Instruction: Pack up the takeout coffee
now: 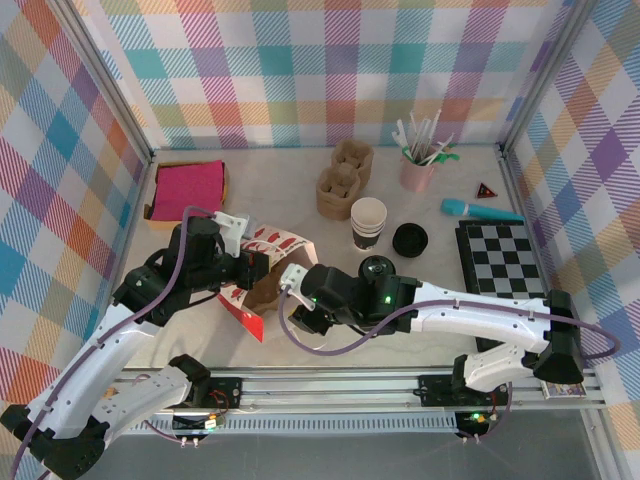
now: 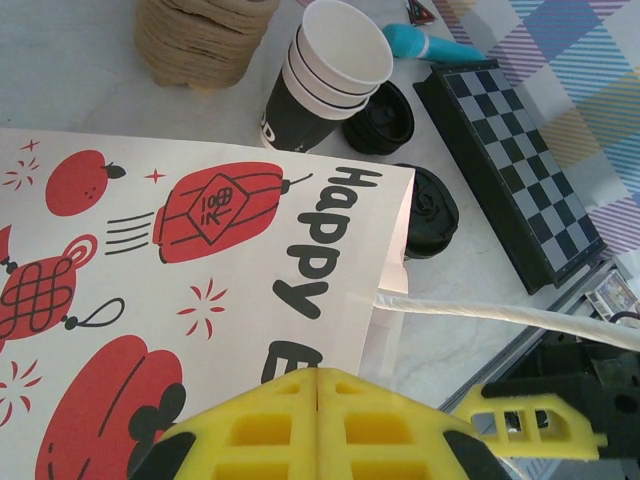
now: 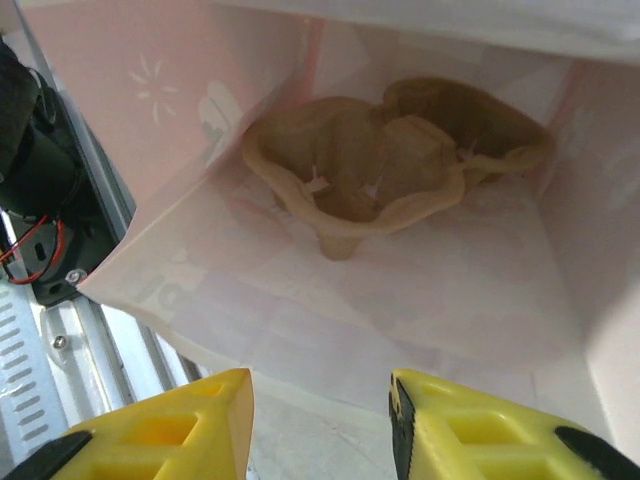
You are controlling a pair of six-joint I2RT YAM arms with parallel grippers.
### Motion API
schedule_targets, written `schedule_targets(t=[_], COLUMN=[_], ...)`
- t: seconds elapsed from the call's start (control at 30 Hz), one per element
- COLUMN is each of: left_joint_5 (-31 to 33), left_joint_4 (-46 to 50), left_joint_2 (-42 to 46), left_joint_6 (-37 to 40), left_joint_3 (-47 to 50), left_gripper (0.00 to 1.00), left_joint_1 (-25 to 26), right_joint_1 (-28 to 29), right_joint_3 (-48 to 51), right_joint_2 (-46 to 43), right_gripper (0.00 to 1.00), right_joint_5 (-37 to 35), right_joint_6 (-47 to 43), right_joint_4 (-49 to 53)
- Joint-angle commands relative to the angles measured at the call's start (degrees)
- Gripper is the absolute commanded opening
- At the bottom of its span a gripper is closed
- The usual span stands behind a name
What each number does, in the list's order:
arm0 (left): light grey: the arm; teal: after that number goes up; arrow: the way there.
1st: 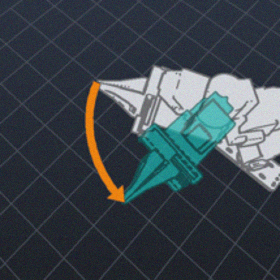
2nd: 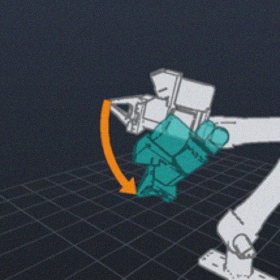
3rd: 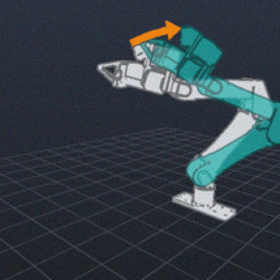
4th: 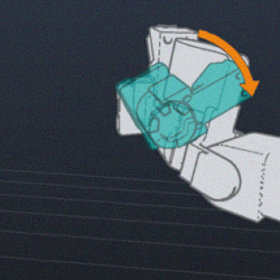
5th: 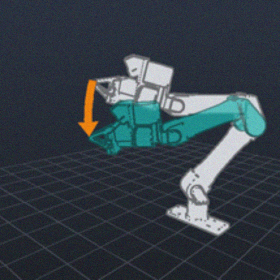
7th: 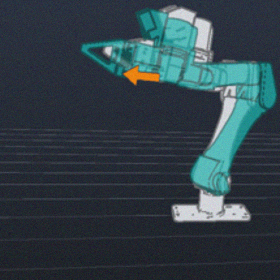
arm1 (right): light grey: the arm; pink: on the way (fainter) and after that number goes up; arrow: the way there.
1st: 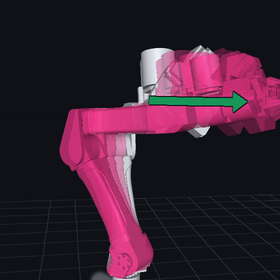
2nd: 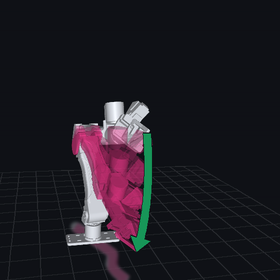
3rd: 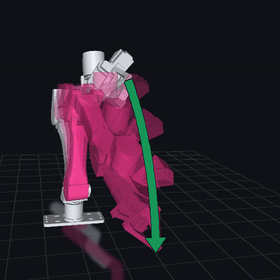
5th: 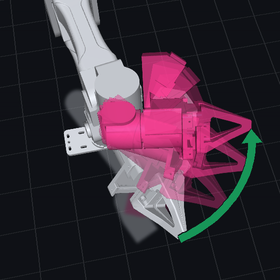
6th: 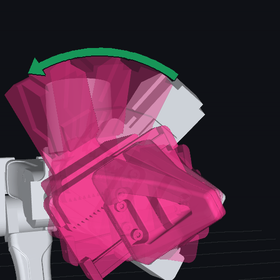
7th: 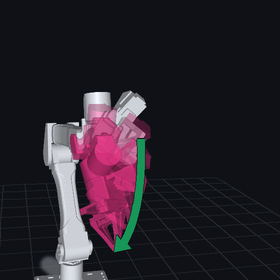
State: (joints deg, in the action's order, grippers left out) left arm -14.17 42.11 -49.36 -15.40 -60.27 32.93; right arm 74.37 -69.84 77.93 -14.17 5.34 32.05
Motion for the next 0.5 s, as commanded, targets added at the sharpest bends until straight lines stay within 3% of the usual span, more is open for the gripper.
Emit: schedule_targets(t=[0.0, 0.13, 0.47], left_joint_5=[-0.9, -0.8, -0.9], left_joint_4=[0.9, 0.4, 1.0], left_joint_2=[0.8, 0.8, 0.9], left_joint_6=[0.1, -0.1, -0.2], left_joint_3=[0.0, 0.0, -0.2], left_gripper=[0.00, 0.00, 0.00], left_joint_1=[0.1, 0.1, 0.1], right_joint_1=[-2.8, -3.3, -3.2], right_joint_3=[-3.0, -4.7, -4.2], right_joint_2=[-0.5, 1.3, 7.5], right_gripper=[0.41, 0.39, 0.36], right_joint_5=[6.9, 13.1, 18.5], right_joint_6=[-6.5, -14.3, -19.9], right_joint_4=[-1.4, -0.1, -1.9])
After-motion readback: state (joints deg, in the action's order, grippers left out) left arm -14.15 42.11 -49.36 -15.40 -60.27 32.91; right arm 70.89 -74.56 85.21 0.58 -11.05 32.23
